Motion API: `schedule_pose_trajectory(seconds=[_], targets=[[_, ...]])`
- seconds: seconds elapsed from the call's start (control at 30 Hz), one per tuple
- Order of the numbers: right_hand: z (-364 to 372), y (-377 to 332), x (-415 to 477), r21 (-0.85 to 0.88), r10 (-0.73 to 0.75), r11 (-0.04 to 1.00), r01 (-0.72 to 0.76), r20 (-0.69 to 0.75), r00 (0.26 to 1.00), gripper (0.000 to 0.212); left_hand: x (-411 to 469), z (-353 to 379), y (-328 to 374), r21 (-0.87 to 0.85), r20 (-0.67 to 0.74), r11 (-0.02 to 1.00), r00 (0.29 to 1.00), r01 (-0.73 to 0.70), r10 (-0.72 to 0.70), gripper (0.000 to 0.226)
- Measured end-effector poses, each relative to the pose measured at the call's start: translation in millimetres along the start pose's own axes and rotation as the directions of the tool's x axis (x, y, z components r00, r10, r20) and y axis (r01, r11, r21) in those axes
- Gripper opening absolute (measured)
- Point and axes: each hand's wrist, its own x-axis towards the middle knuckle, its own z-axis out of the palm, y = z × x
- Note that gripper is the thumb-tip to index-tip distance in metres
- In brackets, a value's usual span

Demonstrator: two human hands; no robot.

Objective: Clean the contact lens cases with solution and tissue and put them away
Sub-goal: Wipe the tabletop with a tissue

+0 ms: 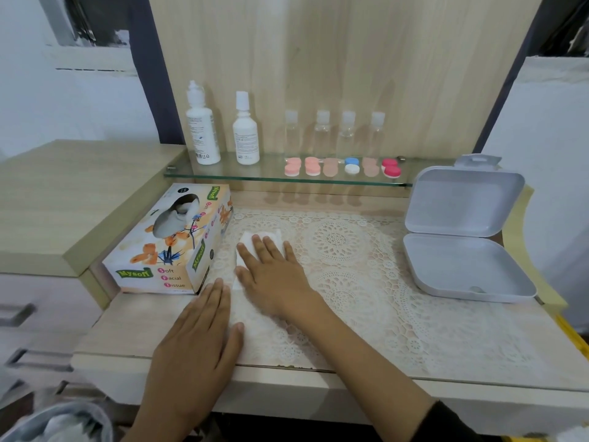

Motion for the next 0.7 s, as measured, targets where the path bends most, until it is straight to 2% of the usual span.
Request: schedule_pose_trajectory(seconds=[0.17,0.33,0.7], targets=[[9,-11,-43,0.004,-0.101,0.995,0.102,-0.021,0.995,0.052,-1,3,0,0.010,-0.001,1.000,1.000,0.001,-0.001,0.062],[8,-12,-54,-0.033,-0.100,0.995,0.099,-0.031,0.995,0.051,-1,4,-1,0.010,-0.003,1.000,1.000,0.005,-0.005,0.062],[-4,17,6,-0.051,0.094,0.994,-0.095,-0.008,0.996,0.053,-1,5,-2,0.021,-0.063,1.000,0.998,-0.004,0.005,0.063]])
